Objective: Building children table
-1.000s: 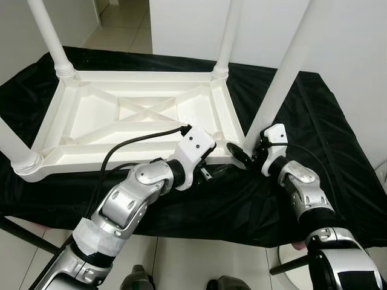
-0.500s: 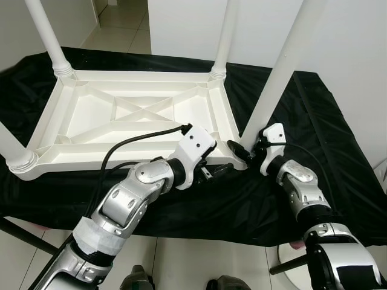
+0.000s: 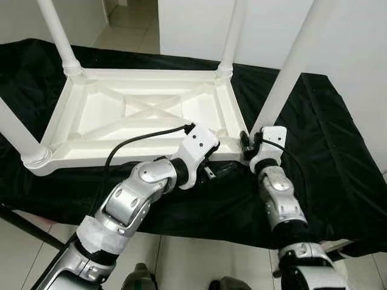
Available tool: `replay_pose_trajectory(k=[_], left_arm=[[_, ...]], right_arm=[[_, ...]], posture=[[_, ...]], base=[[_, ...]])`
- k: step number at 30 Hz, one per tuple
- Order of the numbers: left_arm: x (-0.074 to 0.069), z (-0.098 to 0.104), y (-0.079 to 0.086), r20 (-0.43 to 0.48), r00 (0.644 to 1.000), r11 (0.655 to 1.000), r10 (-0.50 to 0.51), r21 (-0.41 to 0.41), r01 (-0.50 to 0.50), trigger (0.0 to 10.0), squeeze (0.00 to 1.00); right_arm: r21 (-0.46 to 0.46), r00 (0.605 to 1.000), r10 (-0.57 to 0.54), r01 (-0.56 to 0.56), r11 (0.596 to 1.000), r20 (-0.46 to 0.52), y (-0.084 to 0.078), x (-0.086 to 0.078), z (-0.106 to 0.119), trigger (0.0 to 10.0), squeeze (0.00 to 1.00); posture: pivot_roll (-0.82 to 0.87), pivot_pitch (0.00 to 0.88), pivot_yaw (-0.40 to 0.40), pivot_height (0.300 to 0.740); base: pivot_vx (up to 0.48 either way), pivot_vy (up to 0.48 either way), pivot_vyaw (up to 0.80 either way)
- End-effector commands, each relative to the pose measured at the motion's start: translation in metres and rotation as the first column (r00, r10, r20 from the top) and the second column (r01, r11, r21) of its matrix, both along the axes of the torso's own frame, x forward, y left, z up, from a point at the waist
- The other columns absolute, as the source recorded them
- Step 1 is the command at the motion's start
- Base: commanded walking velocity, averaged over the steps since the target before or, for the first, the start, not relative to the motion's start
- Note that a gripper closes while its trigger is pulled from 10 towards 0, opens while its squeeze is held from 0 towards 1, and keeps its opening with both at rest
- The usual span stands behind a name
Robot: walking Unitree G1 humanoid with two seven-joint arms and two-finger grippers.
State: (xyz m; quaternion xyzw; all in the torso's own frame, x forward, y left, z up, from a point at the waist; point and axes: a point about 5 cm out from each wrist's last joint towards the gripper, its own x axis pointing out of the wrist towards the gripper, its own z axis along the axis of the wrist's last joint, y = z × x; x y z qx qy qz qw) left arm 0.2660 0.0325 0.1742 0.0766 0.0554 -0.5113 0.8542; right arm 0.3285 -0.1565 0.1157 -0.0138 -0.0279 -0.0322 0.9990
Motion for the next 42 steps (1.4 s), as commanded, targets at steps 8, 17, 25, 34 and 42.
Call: replay_pose_trajectory(k=[8,17,25,34,42], left_arm=[[0.002,0.001,-0.004,0.009,0.999,0.999,-0.042,0.010,0.041,10.0,0.00],[0.003,0.002,-0.004,0.014,0.999,0.999,-0.034,0.009,0.034,10.0,0.00],[0.005,0.001,-0.003,0.019,1.000,1.000,-0.025,0.008,0.025,10.0,0.00],[0.007,0.001,-0.001,0.026,1.000,1.000,-0.017,0.010,0.017,10.0,0.00],[0.014,0.006,0.001,0.046,0.999,1.000,-0.009,0.013,0.008,10.0,0.00]], right_arm=[[-0.067,0.993,-0.114,0.116,0.991,0.031,0.010,-0.011,0.011,0.0,0.00],[-0.052,0.998,-0.057,0.057,0.997,0.007,0.015,-0.010,0.009,10.0,1.00],[-0.058,1.000,-0.006,0.008,0.998,0.029,0.001,-0.012,0.014,10.0,1.00],[-0.088,0.963,0.269,-0.268,0.959,-0.001,0.007,-0.016,0.010,10.0,0.00],[-0.187,0.838,0.539,-0.545,0.817,-0.089,-0.005,-0.021,-0.005,10.0,0.00]], posture=[[0.00,0.000,-0.017,0.740],[0.01,0.000,-0.031,0.740],[0.01,0.000,-0.036,0.740],[0.01,0.000,-0.031,0.740],[0.01,0.000,0.001,0.740]], base=[[0.000,0.000,0.00],[0.000,0.000,0.00],[0.000,0.000,0.00],[0.000,0.000,0.00],[0.000,0.000,0.00]])
